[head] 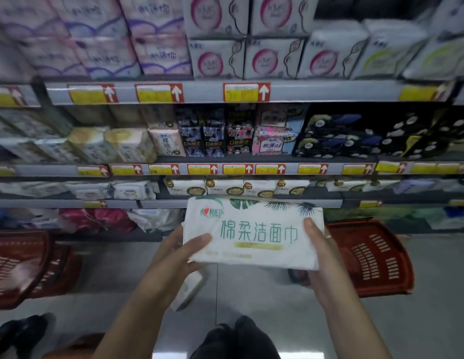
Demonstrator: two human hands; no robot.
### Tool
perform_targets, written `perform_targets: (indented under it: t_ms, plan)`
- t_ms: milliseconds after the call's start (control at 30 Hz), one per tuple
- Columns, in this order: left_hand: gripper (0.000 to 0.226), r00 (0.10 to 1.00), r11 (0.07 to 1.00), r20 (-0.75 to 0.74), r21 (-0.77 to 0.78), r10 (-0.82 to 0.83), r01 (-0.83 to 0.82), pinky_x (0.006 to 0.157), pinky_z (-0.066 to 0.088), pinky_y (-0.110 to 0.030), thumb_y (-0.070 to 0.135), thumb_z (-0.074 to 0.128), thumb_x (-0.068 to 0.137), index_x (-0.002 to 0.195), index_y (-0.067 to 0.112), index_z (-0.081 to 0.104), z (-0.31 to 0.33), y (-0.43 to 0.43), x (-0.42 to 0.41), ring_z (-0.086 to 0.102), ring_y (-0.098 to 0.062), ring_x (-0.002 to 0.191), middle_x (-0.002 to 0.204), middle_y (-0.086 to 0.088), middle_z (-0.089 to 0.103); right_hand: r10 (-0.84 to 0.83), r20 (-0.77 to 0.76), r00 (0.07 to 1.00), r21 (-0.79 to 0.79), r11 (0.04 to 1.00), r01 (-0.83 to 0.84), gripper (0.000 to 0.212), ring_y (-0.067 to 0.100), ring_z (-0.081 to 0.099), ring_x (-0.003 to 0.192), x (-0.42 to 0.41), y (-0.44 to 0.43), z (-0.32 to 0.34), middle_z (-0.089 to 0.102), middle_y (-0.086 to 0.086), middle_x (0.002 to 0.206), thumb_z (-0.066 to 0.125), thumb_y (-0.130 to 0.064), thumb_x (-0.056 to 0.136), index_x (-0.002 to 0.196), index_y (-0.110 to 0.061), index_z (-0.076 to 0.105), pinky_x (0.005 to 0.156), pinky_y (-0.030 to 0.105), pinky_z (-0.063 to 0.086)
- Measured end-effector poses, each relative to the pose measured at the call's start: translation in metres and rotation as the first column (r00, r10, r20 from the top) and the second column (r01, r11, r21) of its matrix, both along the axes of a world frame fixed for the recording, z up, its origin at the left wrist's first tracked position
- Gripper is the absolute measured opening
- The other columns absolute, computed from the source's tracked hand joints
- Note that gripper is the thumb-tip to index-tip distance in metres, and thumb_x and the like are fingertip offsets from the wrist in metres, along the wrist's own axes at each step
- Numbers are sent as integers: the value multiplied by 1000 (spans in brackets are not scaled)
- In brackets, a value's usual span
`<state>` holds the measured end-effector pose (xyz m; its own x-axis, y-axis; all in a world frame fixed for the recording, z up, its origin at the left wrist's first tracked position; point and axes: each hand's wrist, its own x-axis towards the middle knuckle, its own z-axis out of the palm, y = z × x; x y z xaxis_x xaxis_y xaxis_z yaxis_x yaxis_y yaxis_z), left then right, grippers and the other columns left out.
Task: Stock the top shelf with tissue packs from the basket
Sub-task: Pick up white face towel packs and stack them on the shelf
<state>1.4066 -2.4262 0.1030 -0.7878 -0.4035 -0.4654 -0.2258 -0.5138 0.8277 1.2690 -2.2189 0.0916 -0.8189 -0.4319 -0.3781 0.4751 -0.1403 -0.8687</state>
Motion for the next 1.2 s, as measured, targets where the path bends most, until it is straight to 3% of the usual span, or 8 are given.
perform_targets:
  t_ms: [233,400,533,667,767,867,1067,1200]
  plan:
    - [85,997,998,-70,-54,-36,32,95,50,-54,37,88,51,126,11,58,31,8,0,68,-31,106,116,-12,70,4,-42,999,-102,995,-8,85,29,59,118,-2,5,31,62,11,127,79,-55,64,134,-15,52,102,52,42]
    - [101,989,993,-143,-118,-28,11,81,58,-43,46,95,34,122,11,60,51,1,2,69,-32,102,112,-13,71,92,-73,993,-55,994,-97,99,27,57,120,-6,4,44,60,8,131,79,-63,58,139,-18,45,94,41,51]
    - [103,974,986,-216,-162,-69,34,70,58,-32,43,96,36,127,17,56,65,-13,1,70,-31,98,113,-12,71,36,54,998,18,999,-37,81,31,55,122,-9,2,51,57,-3,135,49,-89,63,132,-48,47,95,62,43]
    - [107,948,965,-268,-240,-173,108,76,58,-37,35,95,44,139,19,47,79,-30,-7,66,-36,105,121,-15,67,151,326,933,-38,988,-147,82,42,64,104,-18,11,71,69,10,116,34,-84,62,118,-31,64,79,68,48]
    - [98,916,943,-323,-303,-238,139,76,59,-41,31,96,46,135,28,53,88,-37,-13,66,-35,107,124,-13,65,314,369,875,-119,949,-290,73,43,65,100,-18,8,92,70,15,112,48,-79,60,98,-24,77,75,67,50]
    - [79,886,934,-382,-330,-262,134,73,59,-39,19,93,50,121,39,64,93,-40,-17,69,-29,103,121,-8,68,374,336,864,-125,928,-352,93,40,64,105,-19,6,97,67,14,118,85,-68,30,110,-21,72,74,58,54]
    - [88,868,950,-413,-257,-274,178,70,60,-34,25,97,40,120,34,64,95,-41,-21,70,-28,98,114,-9,71,315,282,906,-140,948,-286,69,32,69,93,-18,7,104,71,12,110,89,-53,37,95,-19,75,76,50,53]
    - [82,855,948,-431,-253,-289,192,72,59,-32,15,92,47,121,34,64,96,-36,-22,70,-25,101,116,-7,70,262,228,938,-127,963,-238,89,32,68,98,-20,12,101,70,13,112,92,-52,27,107,-17,72,76,48,54]
